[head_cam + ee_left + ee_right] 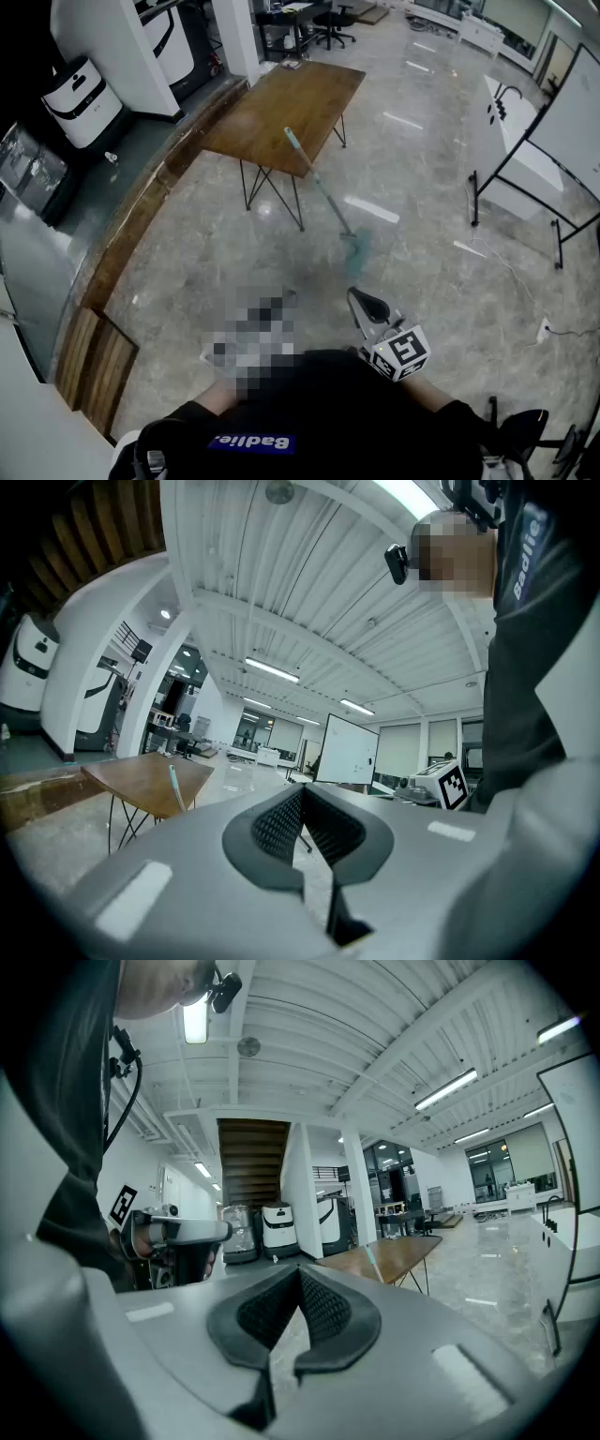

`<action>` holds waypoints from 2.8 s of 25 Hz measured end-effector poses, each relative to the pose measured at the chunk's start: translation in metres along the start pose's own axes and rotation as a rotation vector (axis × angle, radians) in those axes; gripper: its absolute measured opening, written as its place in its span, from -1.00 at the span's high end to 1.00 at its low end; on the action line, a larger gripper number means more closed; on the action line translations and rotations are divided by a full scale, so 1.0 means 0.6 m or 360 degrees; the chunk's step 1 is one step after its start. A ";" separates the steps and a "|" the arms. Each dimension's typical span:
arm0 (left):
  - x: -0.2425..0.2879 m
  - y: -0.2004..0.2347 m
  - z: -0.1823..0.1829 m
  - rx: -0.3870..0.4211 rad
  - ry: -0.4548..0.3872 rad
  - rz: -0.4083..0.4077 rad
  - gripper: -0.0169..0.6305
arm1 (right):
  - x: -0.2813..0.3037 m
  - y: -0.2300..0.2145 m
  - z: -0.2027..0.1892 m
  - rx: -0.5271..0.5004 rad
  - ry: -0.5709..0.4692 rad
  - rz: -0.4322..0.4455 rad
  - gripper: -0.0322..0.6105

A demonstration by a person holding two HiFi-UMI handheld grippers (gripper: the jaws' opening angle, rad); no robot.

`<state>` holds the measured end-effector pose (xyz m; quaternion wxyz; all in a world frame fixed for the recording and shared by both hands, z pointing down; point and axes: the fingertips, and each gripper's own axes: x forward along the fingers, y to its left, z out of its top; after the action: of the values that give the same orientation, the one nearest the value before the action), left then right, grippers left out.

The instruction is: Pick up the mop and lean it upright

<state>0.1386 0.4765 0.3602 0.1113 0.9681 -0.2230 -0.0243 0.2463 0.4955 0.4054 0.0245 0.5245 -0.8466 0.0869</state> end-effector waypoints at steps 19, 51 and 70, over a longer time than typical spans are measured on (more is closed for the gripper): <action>0.008 -0.002 -0.018 -0.0035 0.0017 0.0018 0.90 | -0.005 -0.020 -0.011 0.0093 -0.0023 -0.0009 0.89; 0.167 -0.006 -0.024 0.0006 0.0002 0.0274 0.90 | 0.007 -0.187 -0.025 0.0030 0.0041 0.0208 0.60; 0.137 0.322 0.056 -0.0078 -0.0035 0.0107 0.90 | 0.343 -0.174 0.021 -0.0034 0.0179 0.0023 0.55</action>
<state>0.1268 0.2647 0.3714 0.1333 0.9567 -0.2561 -0.0367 0.2475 0.2661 0.4332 0.0770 0.5123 -0.8486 0.1074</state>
